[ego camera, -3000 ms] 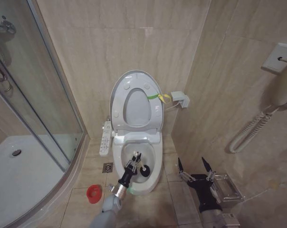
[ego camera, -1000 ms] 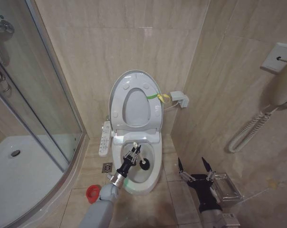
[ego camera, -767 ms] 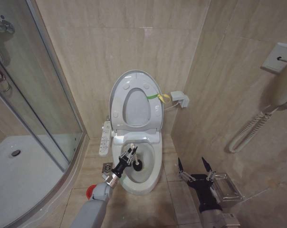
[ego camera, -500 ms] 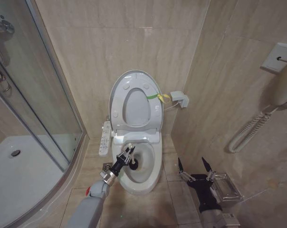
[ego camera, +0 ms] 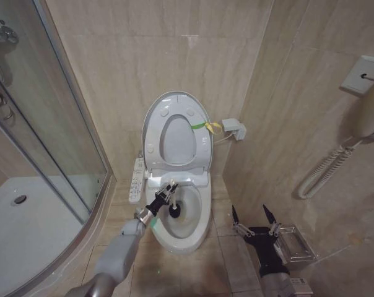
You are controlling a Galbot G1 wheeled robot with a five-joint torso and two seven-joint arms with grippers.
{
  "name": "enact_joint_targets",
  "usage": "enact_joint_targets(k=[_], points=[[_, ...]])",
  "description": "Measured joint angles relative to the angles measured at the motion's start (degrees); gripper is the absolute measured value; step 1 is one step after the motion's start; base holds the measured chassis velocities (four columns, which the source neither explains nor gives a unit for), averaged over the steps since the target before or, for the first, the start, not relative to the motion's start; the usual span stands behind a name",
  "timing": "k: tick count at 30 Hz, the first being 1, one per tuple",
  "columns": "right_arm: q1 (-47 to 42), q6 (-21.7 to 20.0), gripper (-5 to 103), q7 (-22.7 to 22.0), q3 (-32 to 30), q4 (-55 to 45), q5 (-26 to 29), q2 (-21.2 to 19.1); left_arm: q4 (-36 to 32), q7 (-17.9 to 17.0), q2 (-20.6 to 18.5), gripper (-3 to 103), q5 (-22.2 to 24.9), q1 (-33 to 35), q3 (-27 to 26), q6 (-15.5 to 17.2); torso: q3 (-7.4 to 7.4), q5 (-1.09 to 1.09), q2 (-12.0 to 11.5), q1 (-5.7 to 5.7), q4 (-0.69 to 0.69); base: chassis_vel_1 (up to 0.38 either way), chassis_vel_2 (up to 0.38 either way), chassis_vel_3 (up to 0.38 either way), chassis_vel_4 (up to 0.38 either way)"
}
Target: Open the toilet lid, clean the toilet bowl with a toilet brush, close the toilet lid, and flush.
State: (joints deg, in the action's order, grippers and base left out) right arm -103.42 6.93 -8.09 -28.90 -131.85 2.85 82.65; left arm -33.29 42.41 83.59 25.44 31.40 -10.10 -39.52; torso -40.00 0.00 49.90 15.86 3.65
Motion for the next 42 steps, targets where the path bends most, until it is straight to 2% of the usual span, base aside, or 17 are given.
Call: enact_joint_targets(k=[10, 20, 26, 36, 42], points=[[0.0, 0.0, 100, 0.0, 0.0, 0.0, 0.0, 0.0, 2.5, 0.9, 0.4, 19, -0.3, 1.7, -0.2, 0.8, 0.01, 0.00, 0.0, -0.01, -0.02, 0.000, 0.000, 0.000, 0.000], [0.0, 0.0, 100, 0.0, 0.0, 0.0, 0.0, 0.0, -8.5, 0.8, 0.1, 19, 2.4, 1.1, 2.2, 1.0, 0.00, 0.00, 0.0, -0.01, -0.01, 0.000, 0.000, 0.000, 0.000], [0.0, 0.0, 100, 0.0, 0.0, 0.0, 0.0, 0.0, -10.1, 0.7, 2.1, 19, 3.2, 1.6, 3.7, 1.5, 0.00, -0.01, 0.0, -0.01, 0.00, 0.000, 0.000, 0.000, 0.000], [0.0, 0.0, 100, 0.0, 0.0, 0.0, 0.0, 0.0, -13.1, -0.2, 2.3, 19, 4.3, 7.0, 4.3, 2.4, 0.00, 0.00, 0.0, -0.01, -0.02, 0.000, 0.000, 0.000, 0.000], [0.0, 0.0, 100, 0.0, 0.0, 0.0, 0.0, 0.0, -10.1, 0.2, 2.9, 19, 4.5, 8.2, 2.6, 2.0, 0.00, -0.01, 0.0, -0.01, -0.02, 0.000, 0.000, 0.000, 0.000]])
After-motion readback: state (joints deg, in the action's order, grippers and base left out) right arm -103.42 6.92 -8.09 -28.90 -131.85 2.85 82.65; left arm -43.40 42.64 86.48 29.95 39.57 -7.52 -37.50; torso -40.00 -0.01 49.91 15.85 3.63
